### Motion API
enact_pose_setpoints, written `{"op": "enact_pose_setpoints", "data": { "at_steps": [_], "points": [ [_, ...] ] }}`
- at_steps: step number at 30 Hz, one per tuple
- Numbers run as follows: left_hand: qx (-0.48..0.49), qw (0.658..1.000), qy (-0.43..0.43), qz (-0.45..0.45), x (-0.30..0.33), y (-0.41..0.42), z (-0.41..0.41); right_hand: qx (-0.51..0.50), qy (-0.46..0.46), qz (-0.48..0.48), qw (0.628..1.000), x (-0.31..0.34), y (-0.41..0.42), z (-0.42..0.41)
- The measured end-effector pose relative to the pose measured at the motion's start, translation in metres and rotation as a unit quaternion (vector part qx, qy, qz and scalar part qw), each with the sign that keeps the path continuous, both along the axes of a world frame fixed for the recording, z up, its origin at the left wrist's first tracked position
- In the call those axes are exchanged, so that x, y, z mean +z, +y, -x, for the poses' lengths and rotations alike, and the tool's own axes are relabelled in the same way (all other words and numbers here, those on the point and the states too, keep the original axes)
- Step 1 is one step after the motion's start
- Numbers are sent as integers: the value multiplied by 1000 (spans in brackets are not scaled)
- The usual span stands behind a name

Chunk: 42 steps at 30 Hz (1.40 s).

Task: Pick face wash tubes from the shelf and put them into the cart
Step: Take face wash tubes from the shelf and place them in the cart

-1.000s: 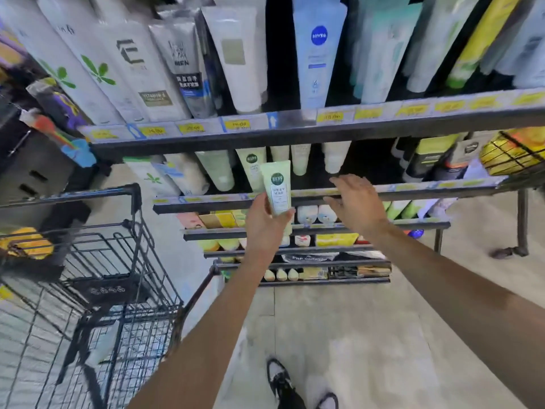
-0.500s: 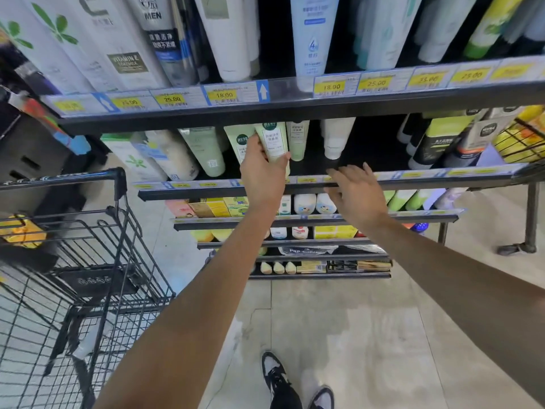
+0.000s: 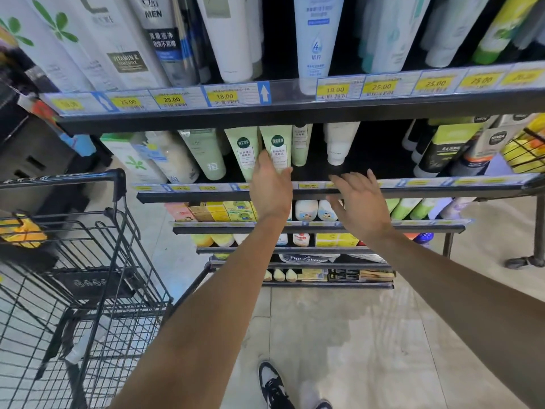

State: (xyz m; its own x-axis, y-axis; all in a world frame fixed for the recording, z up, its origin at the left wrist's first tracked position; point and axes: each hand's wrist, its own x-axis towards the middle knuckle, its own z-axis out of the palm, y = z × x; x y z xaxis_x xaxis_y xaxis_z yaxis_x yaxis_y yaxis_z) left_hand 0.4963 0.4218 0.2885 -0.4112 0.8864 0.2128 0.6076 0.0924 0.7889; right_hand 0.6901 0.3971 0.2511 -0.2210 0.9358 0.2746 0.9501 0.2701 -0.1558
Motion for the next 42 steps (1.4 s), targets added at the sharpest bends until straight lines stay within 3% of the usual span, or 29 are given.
{"op": "enact_pose_setpoints", "data": {
  "at_steps": [11,23,28,32,42],
  "points": [
    [26,999,-4,30,1,3,-2,5,-7,17,1000,3,-1,-2],
    [-16,998,45,49,11,-20,6,8,-64,115,991,26,-2,-2],
    [-42,991,88,89,38,-68,20,10,-78,183,980,56,-17,8],
    [-46,984,127,118,58,-129,54,69,-37,166,983,88,-57,40],
    [72,962,218,148,70,-275,191,250,-10,159,955,138,-144,192]
  ]
}}
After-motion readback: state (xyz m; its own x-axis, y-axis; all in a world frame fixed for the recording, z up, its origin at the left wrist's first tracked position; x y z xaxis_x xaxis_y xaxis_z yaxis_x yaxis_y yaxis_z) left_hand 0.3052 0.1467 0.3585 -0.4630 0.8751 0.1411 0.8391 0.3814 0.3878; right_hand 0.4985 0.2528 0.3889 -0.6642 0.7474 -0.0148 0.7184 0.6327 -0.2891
